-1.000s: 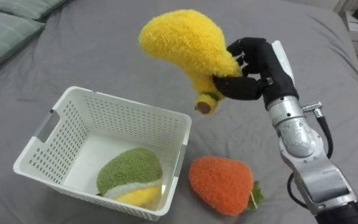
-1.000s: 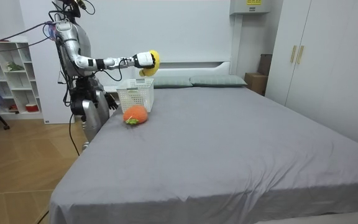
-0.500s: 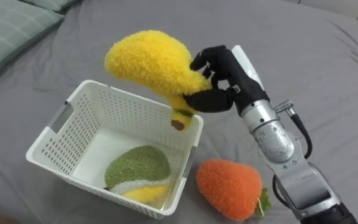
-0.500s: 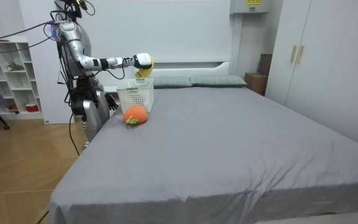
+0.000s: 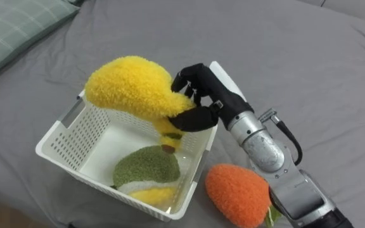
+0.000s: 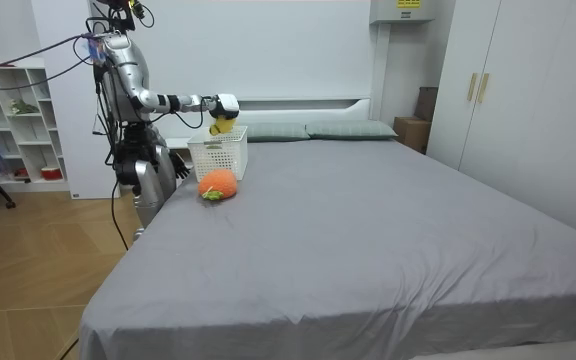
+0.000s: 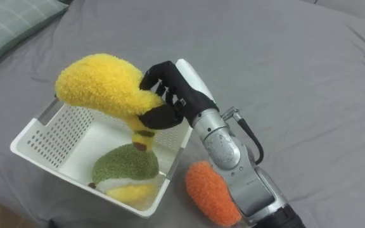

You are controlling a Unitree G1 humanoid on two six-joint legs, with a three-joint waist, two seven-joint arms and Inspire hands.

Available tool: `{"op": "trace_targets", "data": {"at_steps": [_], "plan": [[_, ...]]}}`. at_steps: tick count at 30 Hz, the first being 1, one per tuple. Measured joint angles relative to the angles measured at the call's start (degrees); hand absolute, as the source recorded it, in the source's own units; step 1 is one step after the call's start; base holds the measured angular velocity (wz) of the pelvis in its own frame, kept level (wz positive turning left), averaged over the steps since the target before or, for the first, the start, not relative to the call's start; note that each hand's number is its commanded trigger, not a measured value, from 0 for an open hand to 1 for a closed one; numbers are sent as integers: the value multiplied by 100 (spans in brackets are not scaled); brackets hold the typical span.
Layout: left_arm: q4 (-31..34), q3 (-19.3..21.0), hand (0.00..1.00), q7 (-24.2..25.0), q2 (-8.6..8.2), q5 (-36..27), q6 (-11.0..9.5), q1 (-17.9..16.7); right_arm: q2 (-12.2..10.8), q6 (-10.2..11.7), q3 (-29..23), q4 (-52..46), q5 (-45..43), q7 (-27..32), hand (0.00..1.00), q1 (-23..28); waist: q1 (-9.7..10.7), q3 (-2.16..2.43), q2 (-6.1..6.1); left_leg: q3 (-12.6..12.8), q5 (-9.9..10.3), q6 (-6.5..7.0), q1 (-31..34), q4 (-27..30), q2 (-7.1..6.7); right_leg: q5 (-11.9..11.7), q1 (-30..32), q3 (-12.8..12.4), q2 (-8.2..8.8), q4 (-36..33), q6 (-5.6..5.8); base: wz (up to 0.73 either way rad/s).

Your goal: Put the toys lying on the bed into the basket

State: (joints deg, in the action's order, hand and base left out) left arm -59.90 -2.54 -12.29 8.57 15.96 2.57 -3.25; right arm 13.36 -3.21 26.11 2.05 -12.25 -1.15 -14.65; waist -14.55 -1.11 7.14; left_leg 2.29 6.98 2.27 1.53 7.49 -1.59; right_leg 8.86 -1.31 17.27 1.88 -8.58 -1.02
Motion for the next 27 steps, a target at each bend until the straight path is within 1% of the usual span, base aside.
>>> {"op": "trace_targets", "data": {"at_steps": [2, 7, 18, 27], "plan": [[0, -1, 0, 0, 4, -1, -1, 5, 0, -6, 25, 27, -49, -89, 0, 0, -8, 3, 35, -2, 1, 3, -2, 4, -6, -1, -5, 4, -1, -5, 2, 0], [-2, -4, 0, 0, 25, -4, -2, 8, -6, -7, 47, 181, -58, -184, 0, 1, -4, 5, 50, -2, 5, 9, -15, 20, -10, -7, -25, 4, 2, -7, 10, 0], [-2, -2, 0, 0, 24, -5, 0, 6, -5, -56, 66, 211, -60, -281, 0, 34, 6, 1, 42, -2, 5, 9, -21, 23, -7, -8, -31, 2, 1, -8, 9, 0], [-72, 8, 0, -6, 24, -2, 0, -12, -13, -56, 62, 460, -59, -269, 0, 67, 6, -17, 0, -4, 9, 13, -59, 26, -8, -8, -71, -5, 2, -8, 9, 0]]}}
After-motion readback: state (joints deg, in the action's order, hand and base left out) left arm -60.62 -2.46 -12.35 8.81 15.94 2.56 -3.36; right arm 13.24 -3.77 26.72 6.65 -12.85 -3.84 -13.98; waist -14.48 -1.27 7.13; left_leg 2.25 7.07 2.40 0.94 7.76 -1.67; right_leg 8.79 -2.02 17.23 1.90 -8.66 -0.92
